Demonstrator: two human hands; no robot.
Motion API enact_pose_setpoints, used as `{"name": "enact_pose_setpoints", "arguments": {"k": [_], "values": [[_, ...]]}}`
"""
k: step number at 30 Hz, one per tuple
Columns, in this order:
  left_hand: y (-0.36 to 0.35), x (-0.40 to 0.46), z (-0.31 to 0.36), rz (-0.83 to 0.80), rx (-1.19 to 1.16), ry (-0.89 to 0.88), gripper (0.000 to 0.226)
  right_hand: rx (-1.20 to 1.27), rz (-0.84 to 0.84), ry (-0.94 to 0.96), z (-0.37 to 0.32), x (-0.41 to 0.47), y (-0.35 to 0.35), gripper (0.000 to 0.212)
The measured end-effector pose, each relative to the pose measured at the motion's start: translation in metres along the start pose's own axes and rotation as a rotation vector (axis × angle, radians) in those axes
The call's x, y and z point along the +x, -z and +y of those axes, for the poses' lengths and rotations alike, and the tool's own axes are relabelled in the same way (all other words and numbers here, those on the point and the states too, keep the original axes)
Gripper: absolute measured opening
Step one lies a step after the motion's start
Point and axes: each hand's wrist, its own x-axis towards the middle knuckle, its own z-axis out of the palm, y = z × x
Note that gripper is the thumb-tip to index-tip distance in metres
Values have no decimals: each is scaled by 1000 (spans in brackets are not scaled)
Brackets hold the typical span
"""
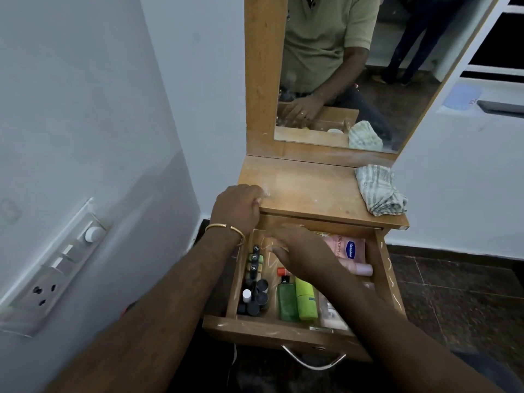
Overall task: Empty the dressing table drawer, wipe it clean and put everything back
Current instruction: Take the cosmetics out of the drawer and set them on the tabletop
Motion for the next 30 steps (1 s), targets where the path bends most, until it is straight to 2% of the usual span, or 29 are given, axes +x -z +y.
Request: {"name": "enact_pose_setpoints", "arguments": {"k": [7,12,16,23,30], "values": [[0,9,-15,-14,-79,-25,18,-35,-194,161,-1,34,-7,36],[2,7,-14,-36,-84,-35,22,-121,-253,177,0,40,-7,36],[7,5,-14,-94,-103,-45,24,-142,-255,121,2,40,-7,26],[15,-19,-3,-115,-268,-58,32,46,-105,-40,7,27,34,15],[30,-34,16,-240,-500,-20,31,211,67,46,-2,28,82,14]]}}
